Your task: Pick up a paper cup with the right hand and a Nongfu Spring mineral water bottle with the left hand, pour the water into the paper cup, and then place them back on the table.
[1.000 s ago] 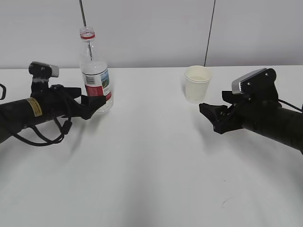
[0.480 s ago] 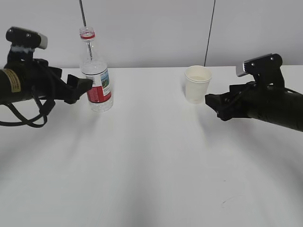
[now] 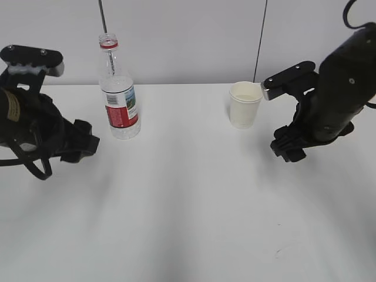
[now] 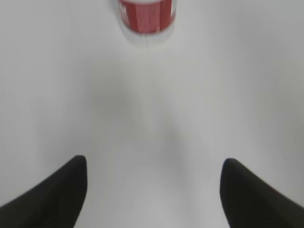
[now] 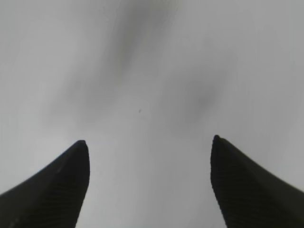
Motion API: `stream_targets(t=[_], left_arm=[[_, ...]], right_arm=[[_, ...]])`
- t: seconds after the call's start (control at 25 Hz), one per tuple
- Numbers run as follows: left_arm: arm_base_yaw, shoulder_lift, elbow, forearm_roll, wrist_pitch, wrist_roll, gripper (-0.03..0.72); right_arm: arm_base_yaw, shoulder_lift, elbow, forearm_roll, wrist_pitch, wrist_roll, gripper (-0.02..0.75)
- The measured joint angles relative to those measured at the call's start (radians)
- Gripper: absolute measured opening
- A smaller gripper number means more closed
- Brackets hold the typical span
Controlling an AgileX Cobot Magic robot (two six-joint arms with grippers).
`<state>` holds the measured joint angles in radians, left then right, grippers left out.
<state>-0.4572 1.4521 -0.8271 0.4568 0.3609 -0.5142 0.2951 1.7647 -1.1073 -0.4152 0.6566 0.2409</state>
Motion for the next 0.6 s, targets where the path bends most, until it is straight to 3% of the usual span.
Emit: stream_targets(t=[0.16,0.36,0.48,0.6], left_arm=[[-0.059,-0.002,-0.063,-0.243,0.308,0.192,0.505],[-0.064,-0.020,-0.150,-0.545,0.614,0.480,0.486],[-0.065,-0.078,-0.157,-0.588,0.723,0.535,0.456],[-0.065,-0.179,-0.157,-0.579,0.781,0.546,0.449]], right_arm=[[0.002,0.000,-0.061,0.201,0.223,-0.218,0.585],[0.002,-0.012,-0.067,0.452,0.352,-0.435,0.585],[0.004,-0.044,-0.067,0.561,0.399,-0.504,0.585],[0.006,-0.134,-0.057,0.598,0.427,-0.514,0.585]])
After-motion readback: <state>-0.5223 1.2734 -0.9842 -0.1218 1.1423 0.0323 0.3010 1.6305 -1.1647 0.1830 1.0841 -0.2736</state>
